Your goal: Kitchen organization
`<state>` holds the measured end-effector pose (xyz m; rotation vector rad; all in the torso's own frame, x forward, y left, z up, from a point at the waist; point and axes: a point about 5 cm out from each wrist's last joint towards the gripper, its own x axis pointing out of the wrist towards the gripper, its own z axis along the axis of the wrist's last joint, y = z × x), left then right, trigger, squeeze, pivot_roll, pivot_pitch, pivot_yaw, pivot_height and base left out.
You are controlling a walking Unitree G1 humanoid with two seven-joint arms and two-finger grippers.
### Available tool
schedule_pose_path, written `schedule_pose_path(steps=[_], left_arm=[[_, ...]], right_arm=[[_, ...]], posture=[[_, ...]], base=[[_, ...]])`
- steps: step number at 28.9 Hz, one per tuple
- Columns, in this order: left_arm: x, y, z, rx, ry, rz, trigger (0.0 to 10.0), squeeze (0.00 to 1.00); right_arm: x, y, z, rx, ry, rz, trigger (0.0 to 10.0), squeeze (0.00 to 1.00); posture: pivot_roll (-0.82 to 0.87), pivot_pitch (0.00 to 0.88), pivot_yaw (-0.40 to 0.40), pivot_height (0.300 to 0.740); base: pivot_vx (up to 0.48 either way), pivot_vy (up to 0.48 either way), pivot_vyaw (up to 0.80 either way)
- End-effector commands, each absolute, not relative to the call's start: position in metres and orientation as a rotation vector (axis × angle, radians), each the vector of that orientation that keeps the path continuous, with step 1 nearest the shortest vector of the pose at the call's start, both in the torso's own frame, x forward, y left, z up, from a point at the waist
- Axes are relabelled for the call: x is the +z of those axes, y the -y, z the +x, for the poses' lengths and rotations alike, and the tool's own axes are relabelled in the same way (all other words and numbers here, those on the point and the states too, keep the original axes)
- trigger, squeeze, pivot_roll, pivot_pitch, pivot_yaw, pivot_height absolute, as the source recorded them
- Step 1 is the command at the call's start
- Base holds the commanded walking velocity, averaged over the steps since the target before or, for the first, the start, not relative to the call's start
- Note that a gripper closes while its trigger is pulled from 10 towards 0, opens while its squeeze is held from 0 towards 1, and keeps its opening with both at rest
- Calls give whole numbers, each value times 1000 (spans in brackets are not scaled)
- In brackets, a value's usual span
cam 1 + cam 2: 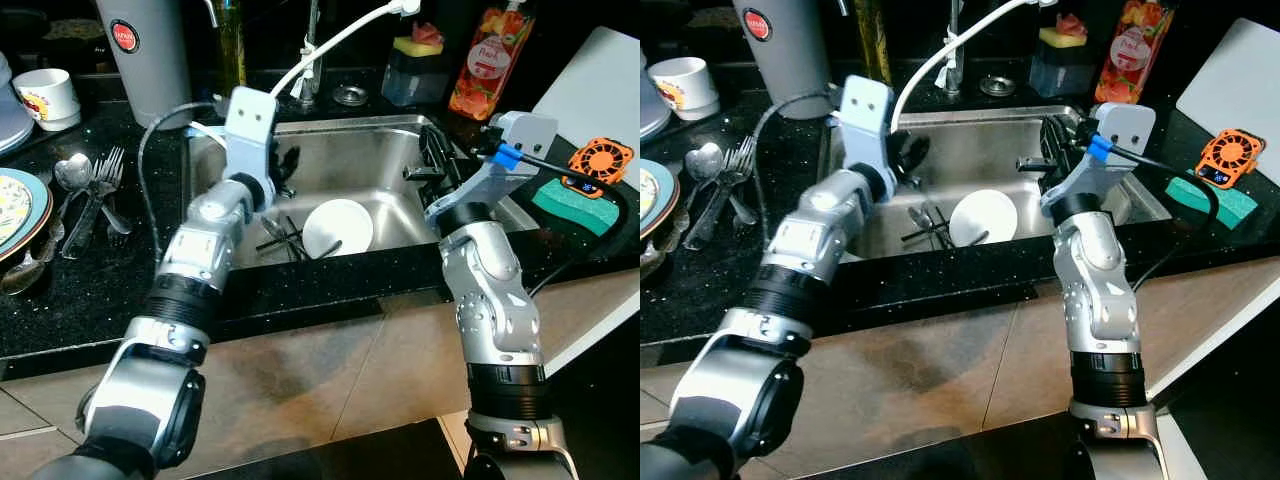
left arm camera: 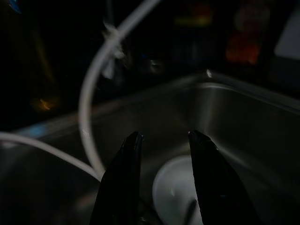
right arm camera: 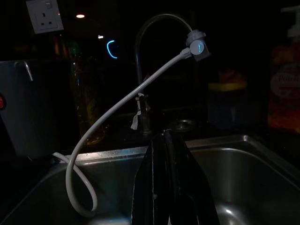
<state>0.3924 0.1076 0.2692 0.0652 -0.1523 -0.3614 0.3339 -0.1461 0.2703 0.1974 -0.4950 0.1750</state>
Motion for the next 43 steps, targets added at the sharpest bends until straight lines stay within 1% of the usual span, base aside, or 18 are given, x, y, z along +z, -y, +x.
schedule_pose_path(steps=[1,3,5,7,8,9,10,11,13,19,20,26,31,35,38,41,42,43], left_arm=[[267,-118,391,-337,138,63,10000,0],[270,-138,392,-218,125,55,10000,0],[270,-167,393,-31,85,54,10000,0],[265,-193,393,129,34,4,10000,0],[262,-205,391,189,12,-11,10000,0],[262,-205,391,189,12,-11,10000,0],[254,-222,387,257,-29,7,10000,0],[251,-228,385,271,-48,17,10000,0],[243,-234,381,278,-95,18,10000,0],[236,-238,374,266,-161,33,10000,0],[234,-246,369,291,-190,37,10000,0],[231,-271,361,352,-236,42,10000,0],[234,-283,358,363,-251,44,10000,0],[230,-286,357,366,-270,5,10000,0],[220,-284,357,311,-316,-85,10000,0],[217,-283,356,264,-330,-107,10000,0],[217,-285,356,264,-333,-117,9647,0],[216,-286,355,265,-337,-125,9647,0]], right_arm=[[267,148,333,163,483,202,10000,0],[267,148,333,162,482,203,10000,0],[266,149,333,161,479,204,10000,0],[265,149,333,160,477,206,10000,0],[265,149,333,161,477,207,10000,0],[265,149,333,161,477,207,10000,0],[265,148,334,163,476,209,10000,0],[265,148,334,165,477,210,10000,0],[265,147,334,167,479,211,10000,0],[265,147,335,165,480,211,10000,0],[264,148,334,163,478,210,10000,0],[263,149,334,161,475,210,10000,0],[264,149,335,165,477,211,10000,0],[264,149,336,165,477,211,10000,0],[264,149,335,165,476,210,10000,0],[264,150,335,166,479,209,10000,0],[265,150,335,167,480,209,10000,0],[265,150,335,168,481,209,10000,0]], posture=[[106,71,-12,740],[109,72,-10,740],[109,72,-10,740],[109,72,-10,740],[109,72,-10,740],[109,72,-10,740],[109,72,-10,740],[130,69,-11,740],[130,69,-9,740],[131,69,-8,740],[132,70,-4,740],[140,71,-7,740],[141,69,-8,740],[141,69,-9,740],[139,69,-10,740],[135,67,-11,740],[136,66,-12,740],[136,66,-12,740]], base=[[0,0,0],[0,0,0],[0,0,0],[0,0,0],[0,0,0],[0,0,0],[0,0,0],[0,0,0],[0,0,0],[0,0,0],[0,0,0],[0,0,0],[0,0,0],[0,0,0],[0,0,0],[0,0,0],[0,0,0],[0,0,0]])
